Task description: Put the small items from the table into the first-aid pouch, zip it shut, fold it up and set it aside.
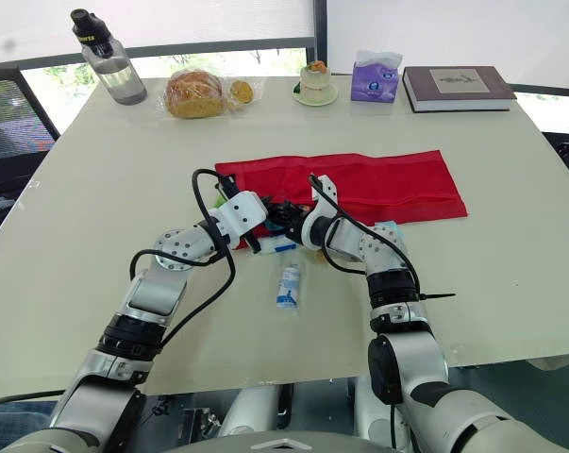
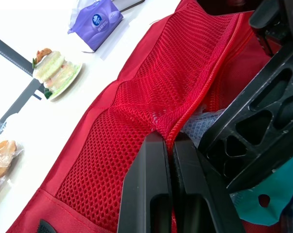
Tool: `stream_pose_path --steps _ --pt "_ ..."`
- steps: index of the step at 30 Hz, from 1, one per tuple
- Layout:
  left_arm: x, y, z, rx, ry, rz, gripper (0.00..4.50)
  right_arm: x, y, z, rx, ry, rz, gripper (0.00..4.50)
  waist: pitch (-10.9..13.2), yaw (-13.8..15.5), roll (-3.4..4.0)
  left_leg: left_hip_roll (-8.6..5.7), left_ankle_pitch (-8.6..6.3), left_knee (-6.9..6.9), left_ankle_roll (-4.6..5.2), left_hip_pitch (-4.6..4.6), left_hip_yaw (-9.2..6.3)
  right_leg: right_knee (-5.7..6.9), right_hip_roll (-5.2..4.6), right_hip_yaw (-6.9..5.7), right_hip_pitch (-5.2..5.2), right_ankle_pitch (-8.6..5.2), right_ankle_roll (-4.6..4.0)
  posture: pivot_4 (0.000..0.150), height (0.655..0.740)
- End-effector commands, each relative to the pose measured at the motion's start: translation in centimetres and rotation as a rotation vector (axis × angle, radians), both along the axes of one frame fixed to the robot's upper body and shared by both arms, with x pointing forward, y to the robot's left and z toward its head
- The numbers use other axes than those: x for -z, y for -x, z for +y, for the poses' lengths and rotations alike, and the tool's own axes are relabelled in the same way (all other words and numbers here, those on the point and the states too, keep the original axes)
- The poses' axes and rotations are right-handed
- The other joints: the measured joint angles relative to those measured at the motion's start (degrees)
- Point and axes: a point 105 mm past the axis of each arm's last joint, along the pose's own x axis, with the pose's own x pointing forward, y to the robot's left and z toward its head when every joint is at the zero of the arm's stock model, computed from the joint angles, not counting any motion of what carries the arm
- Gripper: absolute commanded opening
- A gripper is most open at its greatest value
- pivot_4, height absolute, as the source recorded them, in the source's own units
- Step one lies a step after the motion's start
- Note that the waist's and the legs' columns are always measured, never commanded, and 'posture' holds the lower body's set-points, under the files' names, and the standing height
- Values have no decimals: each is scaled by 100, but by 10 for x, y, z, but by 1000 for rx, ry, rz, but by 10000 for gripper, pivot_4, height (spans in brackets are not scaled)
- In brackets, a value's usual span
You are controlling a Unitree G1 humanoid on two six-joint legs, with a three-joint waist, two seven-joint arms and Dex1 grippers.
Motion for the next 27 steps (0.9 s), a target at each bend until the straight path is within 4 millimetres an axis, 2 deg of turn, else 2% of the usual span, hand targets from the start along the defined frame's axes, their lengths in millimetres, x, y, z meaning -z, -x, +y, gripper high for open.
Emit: stream_pose_path --steps 1,8,13,16,27 --pt "11 14 -29 114 19 51 404 -33 35 51 -192 -128 -61 78 0 0 0 0 0 0 0 0 0 0 0 0 0 0 0 1500 7332" --pt "12 15 -31 120 24 55 404 -26 39 52 -211 -78 -52 78 0 1 0 0 0 0 0 1 -1 0 0 0 0 0 0 1500 7332" --pt "15 18 -32 123 28 67 404 -39 14 46 -50 -180 -29 78 -1 10 -2 0 0 0 0 2 0 1 0 0 1 0 0 1500 7332" --pt "18 20 -32 120 32 79 404 -51 6 41 -2 -263 -16 78 -3 24 -2 0 0 0 0 6 -1 0 0 -1 5 0 0 1500 7332" --pt "19 13 -18 83 32 95 404 -38 14 42 -36 -170 -35 78 -3 13 -1 0 0 0 0 6 -2 0 0 0 4 0 0 1500 7332"
